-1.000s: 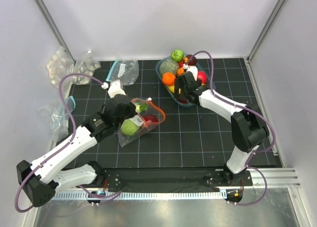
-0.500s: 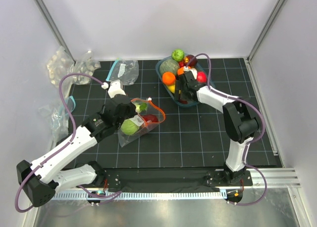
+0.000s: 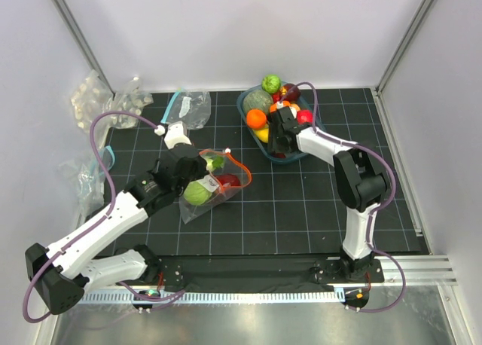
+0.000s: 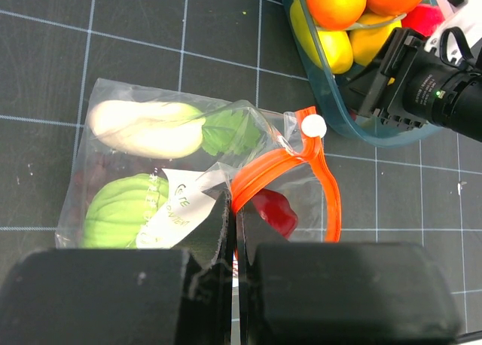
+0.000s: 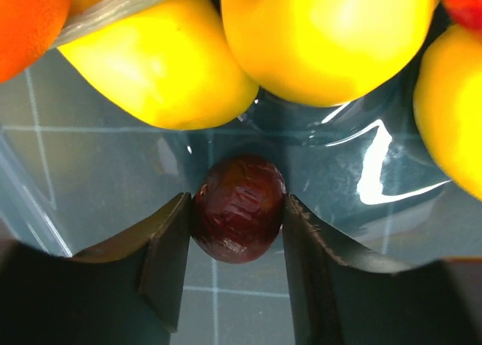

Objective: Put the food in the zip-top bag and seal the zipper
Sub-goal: Pick up the fake fruit from the bin, then place the fake fruit in the zipper food storage bag.

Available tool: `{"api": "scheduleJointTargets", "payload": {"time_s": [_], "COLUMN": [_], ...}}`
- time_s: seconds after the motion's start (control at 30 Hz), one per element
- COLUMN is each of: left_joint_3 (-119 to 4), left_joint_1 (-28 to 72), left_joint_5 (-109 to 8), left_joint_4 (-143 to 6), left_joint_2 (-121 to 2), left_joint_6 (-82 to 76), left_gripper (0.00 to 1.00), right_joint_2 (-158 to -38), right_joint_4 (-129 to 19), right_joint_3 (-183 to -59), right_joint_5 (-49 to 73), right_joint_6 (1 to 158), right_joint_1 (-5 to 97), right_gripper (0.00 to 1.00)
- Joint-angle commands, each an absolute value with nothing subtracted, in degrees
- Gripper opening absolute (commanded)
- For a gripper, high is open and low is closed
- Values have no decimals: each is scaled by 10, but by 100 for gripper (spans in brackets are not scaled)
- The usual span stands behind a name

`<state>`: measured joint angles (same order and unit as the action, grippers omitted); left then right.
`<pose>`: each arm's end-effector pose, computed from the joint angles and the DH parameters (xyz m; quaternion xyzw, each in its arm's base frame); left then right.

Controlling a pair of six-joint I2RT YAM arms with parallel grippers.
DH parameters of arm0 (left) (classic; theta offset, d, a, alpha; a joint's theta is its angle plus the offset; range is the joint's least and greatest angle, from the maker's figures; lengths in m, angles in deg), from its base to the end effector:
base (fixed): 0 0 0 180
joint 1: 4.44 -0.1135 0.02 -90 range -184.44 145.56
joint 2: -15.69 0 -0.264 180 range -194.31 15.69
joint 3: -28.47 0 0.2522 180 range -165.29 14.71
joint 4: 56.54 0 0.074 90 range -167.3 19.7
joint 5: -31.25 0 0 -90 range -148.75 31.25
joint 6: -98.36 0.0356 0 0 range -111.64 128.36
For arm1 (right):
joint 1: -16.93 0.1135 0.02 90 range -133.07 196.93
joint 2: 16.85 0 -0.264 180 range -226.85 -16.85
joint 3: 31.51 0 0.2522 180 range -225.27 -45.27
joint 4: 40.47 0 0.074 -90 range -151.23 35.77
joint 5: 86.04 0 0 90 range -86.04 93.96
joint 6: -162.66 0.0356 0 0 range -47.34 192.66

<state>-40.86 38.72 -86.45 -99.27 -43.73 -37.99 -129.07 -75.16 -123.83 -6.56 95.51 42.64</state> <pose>0.1738 -0.1403 0.3270 -0.1382 0.8490 -0.1779 0.4779 0.3814 0.1764 0.1832 0.0042 0.9490 0.0449 0.3120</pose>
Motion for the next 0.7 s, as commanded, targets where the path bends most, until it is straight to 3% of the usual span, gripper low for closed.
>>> {"api": "scheduleJointTargets", "payload": {"time_s": [0.0,0.3,0.67], "left_joint_3": [-425,-425,-427], "left_joint_1": [388,387,387], "left_joint_5": [-863,-861,-854], "left_joint_4": [-968,-968,-967], "left_joint_2": [-438,-440,-444], "left_joint_6": [-382,-381,-379], "left_gripper": [1,1,1], "right_joint_2": [-1257,-1097,-920], "right_joint_4": [-760,-653,-395], "right_joint_3": [-1257,-1134,-965], "right_joint_5": [-35,-12,192], "right_joint_6": [957,968,952], "right_joint_1": [428,431,465], "right_gripper": [46,42,35]}}
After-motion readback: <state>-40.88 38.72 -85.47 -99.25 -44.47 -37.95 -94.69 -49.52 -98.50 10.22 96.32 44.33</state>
